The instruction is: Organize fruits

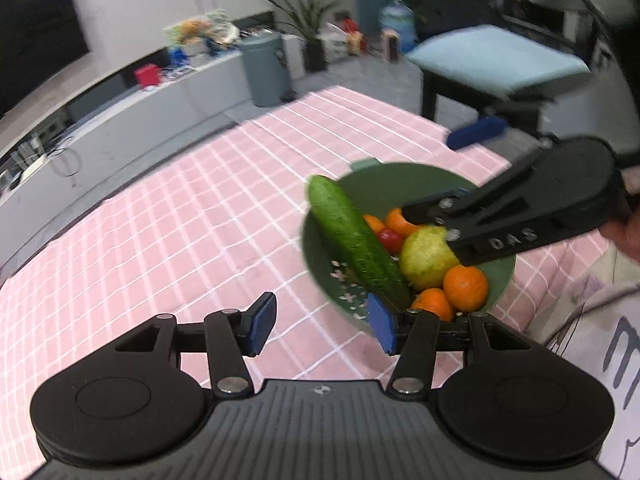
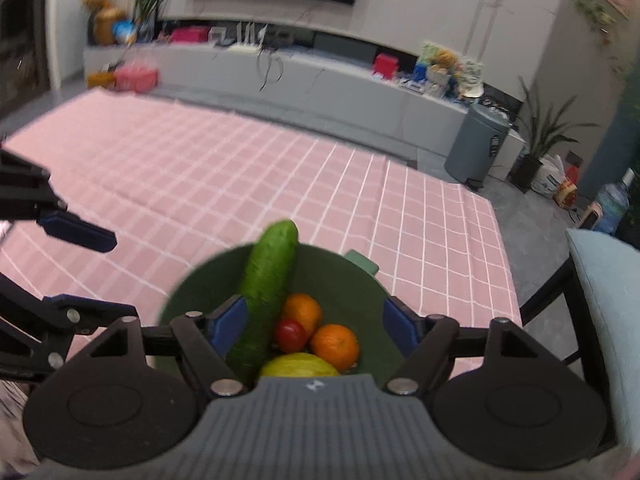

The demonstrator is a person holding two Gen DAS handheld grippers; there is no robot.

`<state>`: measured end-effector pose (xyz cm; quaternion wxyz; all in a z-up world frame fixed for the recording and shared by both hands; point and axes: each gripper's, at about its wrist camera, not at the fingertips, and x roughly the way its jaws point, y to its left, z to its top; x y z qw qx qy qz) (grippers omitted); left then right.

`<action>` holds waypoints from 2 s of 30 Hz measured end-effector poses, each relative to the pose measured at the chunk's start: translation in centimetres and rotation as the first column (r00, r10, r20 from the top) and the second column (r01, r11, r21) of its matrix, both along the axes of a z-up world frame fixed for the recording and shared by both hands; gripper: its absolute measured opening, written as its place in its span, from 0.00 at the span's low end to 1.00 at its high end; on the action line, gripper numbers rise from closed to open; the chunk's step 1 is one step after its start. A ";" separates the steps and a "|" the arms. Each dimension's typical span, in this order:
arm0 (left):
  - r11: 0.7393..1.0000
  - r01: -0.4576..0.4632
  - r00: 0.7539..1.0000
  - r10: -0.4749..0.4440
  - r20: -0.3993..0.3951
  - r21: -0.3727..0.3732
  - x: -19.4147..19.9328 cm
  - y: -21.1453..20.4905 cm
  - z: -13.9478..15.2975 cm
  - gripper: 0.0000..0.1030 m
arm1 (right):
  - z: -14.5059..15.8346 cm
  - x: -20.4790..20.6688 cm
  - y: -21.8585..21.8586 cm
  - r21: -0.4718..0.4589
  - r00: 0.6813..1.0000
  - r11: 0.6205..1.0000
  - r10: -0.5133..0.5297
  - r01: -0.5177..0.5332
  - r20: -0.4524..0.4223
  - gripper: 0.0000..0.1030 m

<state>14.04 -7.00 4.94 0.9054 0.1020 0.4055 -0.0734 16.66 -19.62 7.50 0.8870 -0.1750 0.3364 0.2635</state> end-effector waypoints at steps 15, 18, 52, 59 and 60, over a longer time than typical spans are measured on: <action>0.939 -0.284 0.922 0.323 0.213 -0.192 -7.3 5.8 1.5 0.78 | -0.6 -10.9 0.6 0.273 0.966 0.935 -0.251 0.228 0.054 0.83; 0.931 -0.295 0.918 0.339 0.206 -0.216 -8.3 6.2 0.5 0.78 | -1.9 -12.5 1.0 0.279 0.955 0.924 -0.288 0.260 0.066 0.84; 0.894 -0.408 0.893 0.433 0.125 -0.184 -12.9 8.3 -5.9 0.81 | -6.2 -17.0 3.8 0.267 0.962 0.940 -0.249 0.212 0.114 0.92; 0.894 -0.410 0.892 0.434 0.123 -0.181 -13.0 8.4 -5.8 0.81 | -6.3 -16.8 3.6 0.277 0.962 0.936 -0.254 0.218 0.100 0.92; 0.894 -0.410 0.893 0.434 0.122 -0.178 -13.0 8.4 -5.9 0.81 | -6.3 -16.8 3.6 0.278 0.962 0.936 -0.254 0.218 0.100 0.92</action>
